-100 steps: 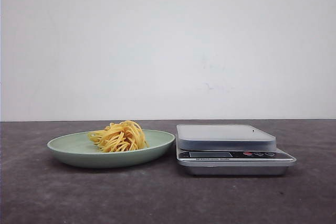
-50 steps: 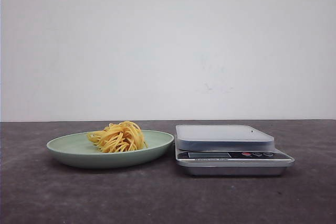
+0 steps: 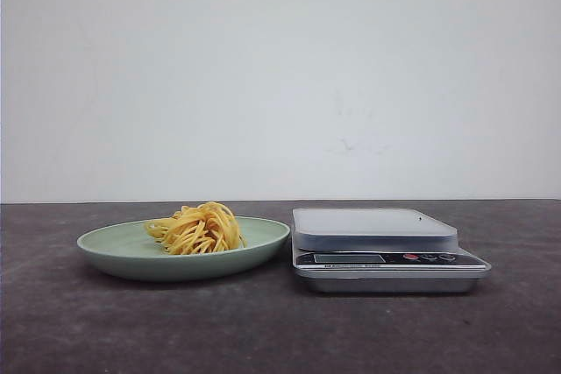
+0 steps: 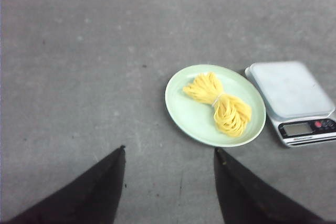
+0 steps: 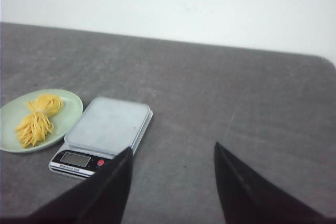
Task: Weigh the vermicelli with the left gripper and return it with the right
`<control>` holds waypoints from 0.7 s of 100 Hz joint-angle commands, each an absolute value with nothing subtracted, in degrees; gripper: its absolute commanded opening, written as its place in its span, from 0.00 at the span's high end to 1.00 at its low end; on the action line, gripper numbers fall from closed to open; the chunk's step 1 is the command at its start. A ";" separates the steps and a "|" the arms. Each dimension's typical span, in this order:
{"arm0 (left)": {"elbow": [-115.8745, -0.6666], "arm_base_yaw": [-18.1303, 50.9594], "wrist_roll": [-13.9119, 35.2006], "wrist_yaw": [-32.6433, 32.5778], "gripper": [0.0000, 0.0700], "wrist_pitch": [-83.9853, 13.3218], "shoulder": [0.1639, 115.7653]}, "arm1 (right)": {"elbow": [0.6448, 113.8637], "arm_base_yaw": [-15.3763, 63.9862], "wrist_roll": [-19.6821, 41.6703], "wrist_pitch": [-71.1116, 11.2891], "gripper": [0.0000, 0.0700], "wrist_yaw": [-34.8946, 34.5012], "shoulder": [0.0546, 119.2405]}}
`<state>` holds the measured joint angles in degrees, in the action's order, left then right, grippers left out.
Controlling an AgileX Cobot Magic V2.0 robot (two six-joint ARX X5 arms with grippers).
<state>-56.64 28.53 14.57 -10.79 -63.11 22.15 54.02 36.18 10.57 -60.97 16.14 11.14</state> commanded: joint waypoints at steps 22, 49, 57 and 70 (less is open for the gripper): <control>-56.64 28.84 13.65 -10.94 1.00 -59.81 22.35 | 50.46 36.53 13.08 -53.74 0.99 13.10 11.18; -56.64 28.84 13.15 -10.90 0.98 -56.34 22.35 | 50.46 36.53 13.34 -52.66 0.99 13.04 11.18; -56.64 28.84 13.15 -10.90 0.98 -56.07 22.35 | 50.48 36.53 13.54 -52.75 0.99 12.99 11.18; -56.64 28.84 13.10 -10.92 0.98 -56.10 22.35 | 50.48 36.53 13.47 -52.69 0.99 13.58 11.16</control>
<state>-55.86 28.53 14.09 -10.79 -56.86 22.15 50.09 36.25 12.51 -53.34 13.39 11.14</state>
